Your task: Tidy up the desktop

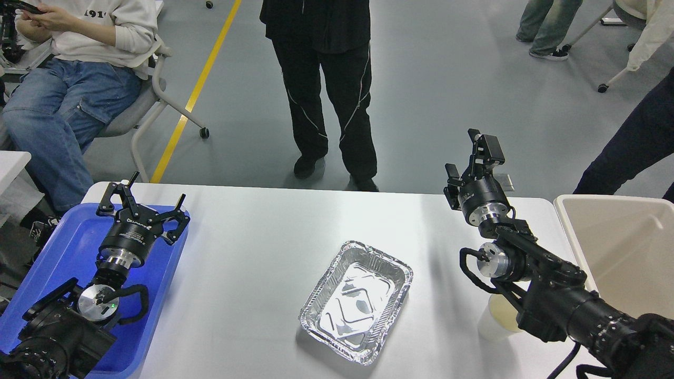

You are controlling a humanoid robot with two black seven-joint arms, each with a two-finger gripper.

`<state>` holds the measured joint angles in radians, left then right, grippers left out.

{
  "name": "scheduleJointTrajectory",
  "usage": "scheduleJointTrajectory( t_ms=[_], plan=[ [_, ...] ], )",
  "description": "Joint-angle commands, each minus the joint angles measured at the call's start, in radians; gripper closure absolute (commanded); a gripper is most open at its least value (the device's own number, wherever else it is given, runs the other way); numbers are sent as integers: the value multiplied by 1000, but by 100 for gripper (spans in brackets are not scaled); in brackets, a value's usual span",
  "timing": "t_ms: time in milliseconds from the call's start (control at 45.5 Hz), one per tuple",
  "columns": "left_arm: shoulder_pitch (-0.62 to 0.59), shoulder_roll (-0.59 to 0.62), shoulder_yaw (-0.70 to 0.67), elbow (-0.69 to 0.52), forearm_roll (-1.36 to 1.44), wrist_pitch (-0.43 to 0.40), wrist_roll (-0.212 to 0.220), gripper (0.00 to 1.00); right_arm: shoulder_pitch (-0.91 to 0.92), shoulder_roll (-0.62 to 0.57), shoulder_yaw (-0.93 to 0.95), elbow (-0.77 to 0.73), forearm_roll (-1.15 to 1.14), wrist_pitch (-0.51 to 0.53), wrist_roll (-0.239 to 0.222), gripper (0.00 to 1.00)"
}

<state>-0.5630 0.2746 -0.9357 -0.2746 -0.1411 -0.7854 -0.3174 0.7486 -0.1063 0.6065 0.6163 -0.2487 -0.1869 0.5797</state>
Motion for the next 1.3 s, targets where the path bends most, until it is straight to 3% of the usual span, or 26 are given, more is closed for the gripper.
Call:
scheduleJointTrajectory(
  t_ms=[0, 484, 681, 901, 989, 1143, 1275],
  plan=[
    [0, 0, 0, 0, 0, 0, 1, 0, 0, -4, -2, -4, 0, -2, 0, 0],
    [0, 0, 0, 0, 0, 0, 0, 0, 3, -12, 4, 13, 2, -2, -1, 0],
    [0, 0, 0, 0, 0, 0, 0, 0, 5, -12, 15, 23, 2, -3, -72, 0],
    [0, 0, 0, 0, 0, 0, 0, 0, 8, -78, -11, 105, 0, -13, -78, 0],
    [0, 0, 0, 0, 0, 0, 0, 0, 15, -127, -57, 155, -23, -35, -72, 0],
    [0, 0, 0, 0, 2, 0, 0, 0, 72, -165, -218, 181, -41, -164, -69, 0],
    [-2, 0, 0, -2, 3, 0, 1, 0, 83, -164, -238, 184, -41, -164, -70, 0]
  ],
)
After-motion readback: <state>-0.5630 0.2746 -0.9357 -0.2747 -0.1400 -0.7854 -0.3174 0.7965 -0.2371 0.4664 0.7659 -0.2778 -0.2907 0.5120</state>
